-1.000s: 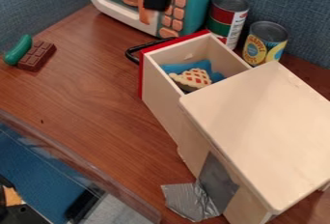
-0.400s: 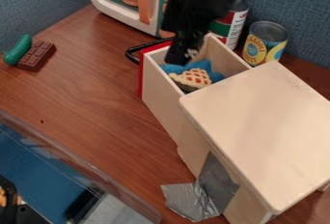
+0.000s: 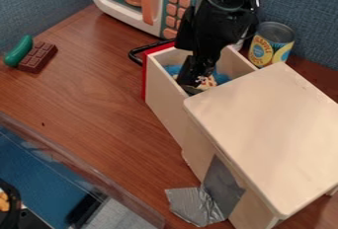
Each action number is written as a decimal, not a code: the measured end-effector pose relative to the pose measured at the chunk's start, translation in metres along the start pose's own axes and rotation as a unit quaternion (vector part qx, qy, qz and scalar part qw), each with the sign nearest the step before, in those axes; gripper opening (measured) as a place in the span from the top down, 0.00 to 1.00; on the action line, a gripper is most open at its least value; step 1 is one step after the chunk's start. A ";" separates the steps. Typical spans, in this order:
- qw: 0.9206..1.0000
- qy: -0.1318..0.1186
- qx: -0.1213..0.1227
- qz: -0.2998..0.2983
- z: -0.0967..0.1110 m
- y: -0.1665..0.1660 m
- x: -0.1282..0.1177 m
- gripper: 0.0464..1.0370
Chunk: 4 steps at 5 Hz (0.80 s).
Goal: Take something out of the box
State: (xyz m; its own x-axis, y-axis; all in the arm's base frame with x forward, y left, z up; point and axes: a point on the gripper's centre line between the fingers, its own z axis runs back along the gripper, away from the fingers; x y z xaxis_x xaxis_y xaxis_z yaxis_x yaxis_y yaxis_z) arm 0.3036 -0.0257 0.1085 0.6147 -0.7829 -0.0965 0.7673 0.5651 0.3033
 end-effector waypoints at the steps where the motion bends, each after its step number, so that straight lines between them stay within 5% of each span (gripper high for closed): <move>1: 0.999 -0.040 -0.001 -0.003 0.005 -0.001 0.002 0.04; 4: 0.999 -0.046 -0.013 0.016 -0.012 0.009 0.012 0.04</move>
State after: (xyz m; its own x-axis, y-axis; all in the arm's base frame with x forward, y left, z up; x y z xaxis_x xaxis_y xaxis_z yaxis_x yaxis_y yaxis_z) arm 0.3202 -0.0271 0.0986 0.6197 -0.7848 0.0013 0.7532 0.5952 0.2800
